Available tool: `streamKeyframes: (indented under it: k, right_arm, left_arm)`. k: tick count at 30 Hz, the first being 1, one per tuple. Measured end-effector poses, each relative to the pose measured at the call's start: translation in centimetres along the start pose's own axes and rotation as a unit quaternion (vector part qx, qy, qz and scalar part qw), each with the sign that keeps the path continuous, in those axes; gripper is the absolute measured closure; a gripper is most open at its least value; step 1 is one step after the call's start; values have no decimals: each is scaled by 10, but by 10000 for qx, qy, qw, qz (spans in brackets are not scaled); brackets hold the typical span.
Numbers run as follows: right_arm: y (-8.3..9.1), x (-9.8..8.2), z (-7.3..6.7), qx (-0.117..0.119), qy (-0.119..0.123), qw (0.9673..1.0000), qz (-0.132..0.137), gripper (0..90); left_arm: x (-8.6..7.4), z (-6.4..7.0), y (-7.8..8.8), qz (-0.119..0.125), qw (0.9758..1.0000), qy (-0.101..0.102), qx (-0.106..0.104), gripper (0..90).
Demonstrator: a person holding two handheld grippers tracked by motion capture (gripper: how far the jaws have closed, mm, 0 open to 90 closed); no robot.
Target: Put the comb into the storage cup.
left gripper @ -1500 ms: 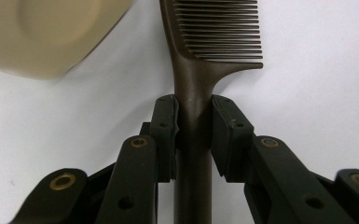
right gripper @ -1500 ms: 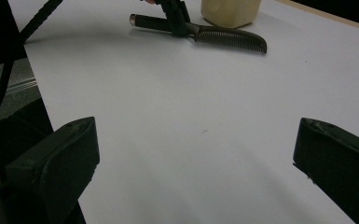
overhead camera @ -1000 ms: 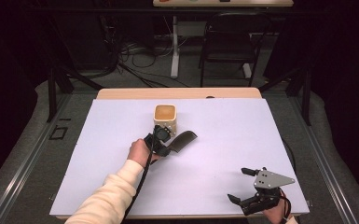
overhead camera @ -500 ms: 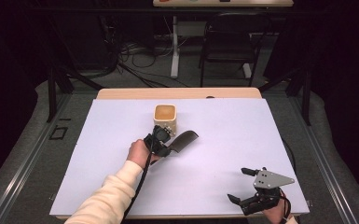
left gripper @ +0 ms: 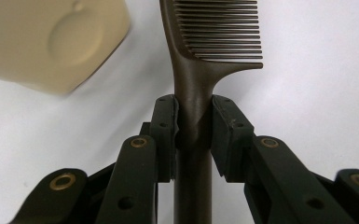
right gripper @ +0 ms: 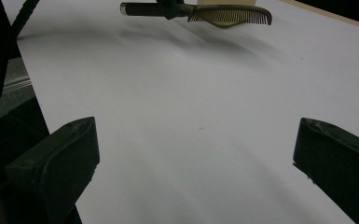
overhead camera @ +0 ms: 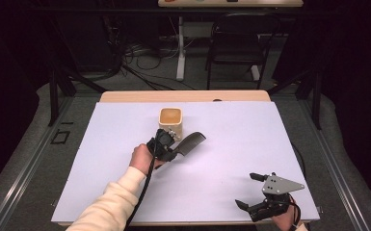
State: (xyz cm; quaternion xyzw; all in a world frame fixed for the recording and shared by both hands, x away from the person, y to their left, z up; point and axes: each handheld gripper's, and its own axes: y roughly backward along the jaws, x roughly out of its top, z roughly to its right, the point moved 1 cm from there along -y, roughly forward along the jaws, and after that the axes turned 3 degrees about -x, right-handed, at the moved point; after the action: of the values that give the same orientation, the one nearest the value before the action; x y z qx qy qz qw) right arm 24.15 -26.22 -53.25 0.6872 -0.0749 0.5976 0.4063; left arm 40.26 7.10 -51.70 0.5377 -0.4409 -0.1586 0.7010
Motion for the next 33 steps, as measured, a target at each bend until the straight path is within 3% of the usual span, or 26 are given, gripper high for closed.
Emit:
streamKeyframes:
  k: [14, 17, 33]
  right_arm:
    - [0, 0, 0, -16, -13, 10000, -27, 0]
    - [-1, 0, 0, -34, -11, 10000, -36, 0]
    - [0, -1, 0, -37, -26, 10000, -22, 0]
  left_arm:
    - [-5, 4, 6, 332, 9994, -65, -9, 718]
    - [-6, 5, 11, 501, 9987, -128, 20, 719]
    - [-10, 9, 21, 919, 9956, -144, 101, 719]
